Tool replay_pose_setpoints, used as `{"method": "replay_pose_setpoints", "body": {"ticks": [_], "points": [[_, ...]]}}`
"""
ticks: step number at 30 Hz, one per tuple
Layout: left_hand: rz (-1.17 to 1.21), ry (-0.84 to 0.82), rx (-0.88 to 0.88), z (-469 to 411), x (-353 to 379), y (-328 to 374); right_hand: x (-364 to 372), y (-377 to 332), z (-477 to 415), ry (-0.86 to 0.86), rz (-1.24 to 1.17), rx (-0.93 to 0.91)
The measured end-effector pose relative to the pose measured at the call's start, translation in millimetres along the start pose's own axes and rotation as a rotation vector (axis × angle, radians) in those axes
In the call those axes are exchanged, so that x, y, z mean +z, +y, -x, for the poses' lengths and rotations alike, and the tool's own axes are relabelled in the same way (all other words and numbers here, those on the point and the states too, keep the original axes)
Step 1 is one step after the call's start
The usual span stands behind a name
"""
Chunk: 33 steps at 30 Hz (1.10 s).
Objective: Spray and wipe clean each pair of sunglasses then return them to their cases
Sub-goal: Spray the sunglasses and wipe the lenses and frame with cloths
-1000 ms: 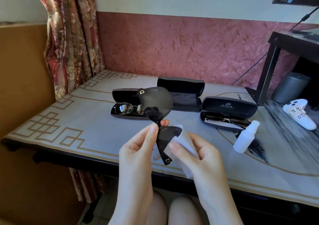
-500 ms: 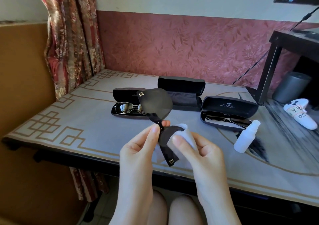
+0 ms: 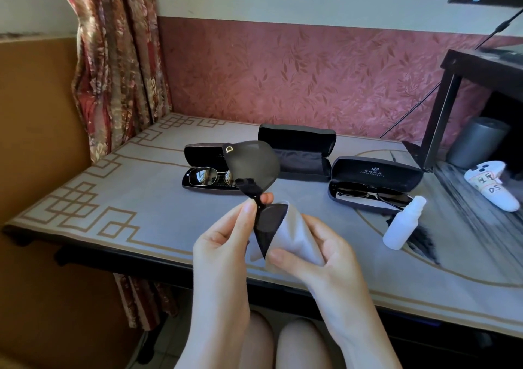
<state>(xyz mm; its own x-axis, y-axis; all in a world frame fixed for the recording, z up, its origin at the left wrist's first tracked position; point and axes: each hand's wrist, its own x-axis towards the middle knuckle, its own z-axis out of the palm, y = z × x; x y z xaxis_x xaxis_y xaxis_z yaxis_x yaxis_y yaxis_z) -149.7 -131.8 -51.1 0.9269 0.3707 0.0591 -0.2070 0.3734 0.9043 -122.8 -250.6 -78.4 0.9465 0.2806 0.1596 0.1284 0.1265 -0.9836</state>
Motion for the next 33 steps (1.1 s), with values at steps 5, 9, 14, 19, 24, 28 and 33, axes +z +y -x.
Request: {"method": "replay_pose_setpoints", "body": {"ticks": [5, 9, 14, 19, 24, 28, 33], "points": [[-0.037, -0.011, -0.006, -3.3, -5.0, 0.2, -6.7, 0.1, 3.0, -0.031, -0.019, 0.024], [-0.063, -0.056, -0.003, -2.6, -3.3, 1.7, -8.8, -0.4, 0.6, 0.068, -0.039, 0.007], [-0.104, -0.109, 0.029, -0.3, 0.1, 4.8, -5.4, -10.4, -6.8, 0.111, 0.018, 0.014], [-0.157, -0.061, 0.025, -2.3, -5.3, 4.5, -12.5, -8.4, -12.7, 0.284, -0.088, 0.082], [-0.193, -0.099, -0.002, -3.5, -8.0, 3.8, -14.4, -29.4, -24.1, 0.161, -0.201, -0.009], [-0.204, -0.128, -0.009, -5.8, -8.6, 5.7, -5.8, -43.1, -32.7, 0.006, -0.096, -0.033], [-0.211, -0.128, 0.000, -8.8, -12.6, 7.3, -5.6, -43.7, -36.8, -0.024, -0.157, 0.006]]}}
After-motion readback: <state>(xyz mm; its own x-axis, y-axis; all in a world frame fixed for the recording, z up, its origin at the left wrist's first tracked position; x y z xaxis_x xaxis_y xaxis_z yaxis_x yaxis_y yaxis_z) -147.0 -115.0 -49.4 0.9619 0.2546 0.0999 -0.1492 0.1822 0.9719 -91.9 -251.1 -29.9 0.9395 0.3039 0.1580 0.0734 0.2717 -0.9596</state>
